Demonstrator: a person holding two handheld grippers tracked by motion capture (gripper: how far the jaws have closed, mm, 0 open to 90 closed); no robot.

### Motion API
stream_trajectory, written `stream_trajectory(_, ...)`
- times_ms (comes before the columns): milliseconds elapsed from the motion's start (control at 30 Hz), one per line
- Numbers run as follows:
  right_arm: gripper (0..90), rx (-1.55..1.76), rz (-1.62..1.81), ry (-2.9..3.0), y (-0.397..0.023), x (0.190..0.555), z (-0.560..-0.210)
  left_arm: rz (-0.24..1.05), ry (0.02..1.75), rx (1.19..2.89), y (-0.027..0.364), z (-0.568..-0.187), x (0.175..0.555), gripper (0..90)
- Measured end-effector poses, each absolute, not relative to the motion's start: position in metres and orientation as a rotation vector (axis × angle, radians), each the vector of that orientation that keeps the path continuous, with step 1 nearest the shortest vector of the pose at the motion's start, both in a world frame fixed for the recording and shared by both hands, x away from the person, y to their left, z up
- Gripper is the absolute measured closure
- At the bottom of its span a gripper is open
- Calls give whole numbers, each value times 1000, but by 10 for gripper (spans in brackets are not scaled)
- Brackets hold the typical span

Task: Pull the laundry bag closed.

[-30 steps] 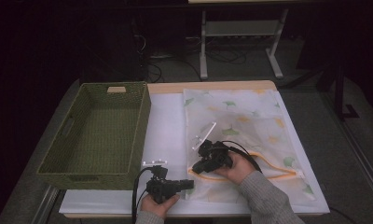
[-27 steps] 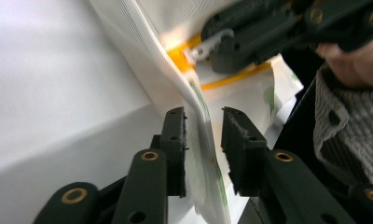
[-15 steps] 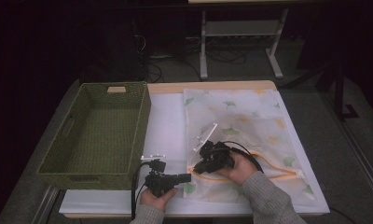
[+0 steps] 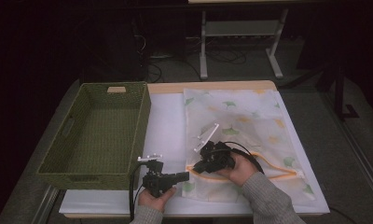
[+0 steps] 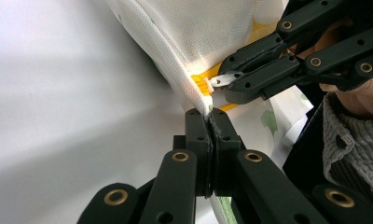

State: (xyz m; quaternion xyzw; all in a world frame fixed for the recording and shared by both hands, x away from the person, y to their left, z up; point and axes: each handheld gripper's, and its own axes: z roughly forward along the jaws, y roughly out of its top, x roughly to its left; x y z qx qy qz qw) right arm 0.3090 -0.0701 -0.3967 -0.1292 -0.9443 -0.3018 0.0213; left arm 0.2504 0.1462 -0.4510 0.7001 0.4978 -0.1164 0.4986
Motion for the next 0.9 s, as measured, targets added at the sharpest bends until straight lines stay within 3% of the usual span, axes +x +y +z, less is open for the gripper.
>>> stream_trajectory(133,836,-379,-924,-2932,-69,308,-397,-311,1221,1705,142,-452,254,772)
stream_trajectory(267,834,-395,-913,-2932,-69,309,-400,-280,1222,1731,138,-453,254,862)
stream_trajectory(900,810,-438,-961,-2866,-69,313,-403,-280,1198,1719,136,-454,250,867)
